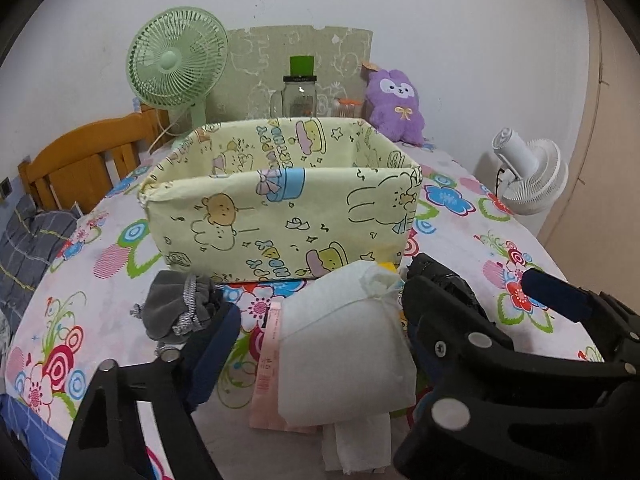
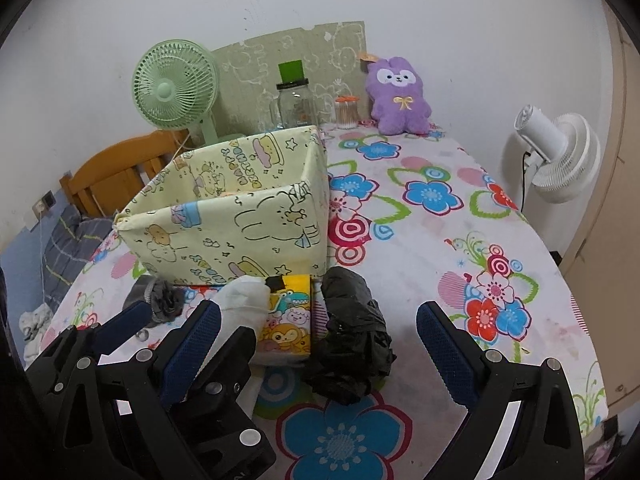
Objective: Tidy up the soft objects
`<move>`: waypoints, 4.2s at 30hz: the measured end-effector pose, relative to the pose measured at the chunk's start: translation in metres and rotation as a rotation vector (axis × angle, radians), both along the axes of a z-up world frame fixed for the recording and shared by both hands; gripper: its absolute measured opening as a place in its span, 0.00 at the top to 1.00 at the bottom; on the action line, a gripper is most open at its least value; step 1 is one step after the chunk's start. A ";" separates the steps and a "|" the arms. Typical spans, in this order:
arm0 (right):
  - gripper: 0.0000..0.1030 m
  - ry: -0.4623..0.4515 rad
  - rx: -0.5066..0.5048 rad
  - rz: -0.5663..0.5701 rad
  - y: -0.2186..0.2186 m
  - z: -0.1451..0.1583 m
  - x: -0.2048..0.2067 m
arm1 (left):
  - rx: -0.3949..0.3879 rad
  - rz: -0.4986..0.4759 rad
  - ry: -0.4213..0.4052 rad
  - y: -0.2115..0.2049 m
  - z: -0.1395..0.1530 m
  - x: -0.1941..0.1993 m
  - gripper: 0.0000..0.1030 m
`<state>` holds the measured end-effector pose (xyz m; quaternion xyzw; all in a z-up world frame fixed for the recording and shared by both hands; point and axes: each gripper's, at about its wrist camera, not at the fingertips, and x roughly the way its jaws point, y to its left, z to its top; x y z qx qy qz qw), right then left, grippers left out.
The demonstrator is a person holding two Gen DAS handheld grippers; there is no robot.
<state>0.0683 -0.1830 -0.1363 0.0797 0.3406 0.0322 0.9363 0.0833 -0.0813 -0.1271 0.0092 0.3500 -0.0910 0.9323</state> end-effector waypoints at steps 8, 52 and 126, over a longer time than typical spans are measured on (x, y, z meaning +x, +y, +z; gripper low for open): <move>0.03 0.044 0.015 -0.019 -0.007 -0.012 0.013 | -0.011 -0.009 0.044 -0.003 -0.010 0.013 0.55; 0.63 0.093 0.059 -0.060 0.002 -0.003 0.021 | 0.012 -0.020 0.005 -0.002 0.007 0.010 0.85; 0.63 -0.110 -0.016 -0.021 0.049 0.120 0.057 | -0.073 0.022 -0.156 0.046 0.113 0.047 0.85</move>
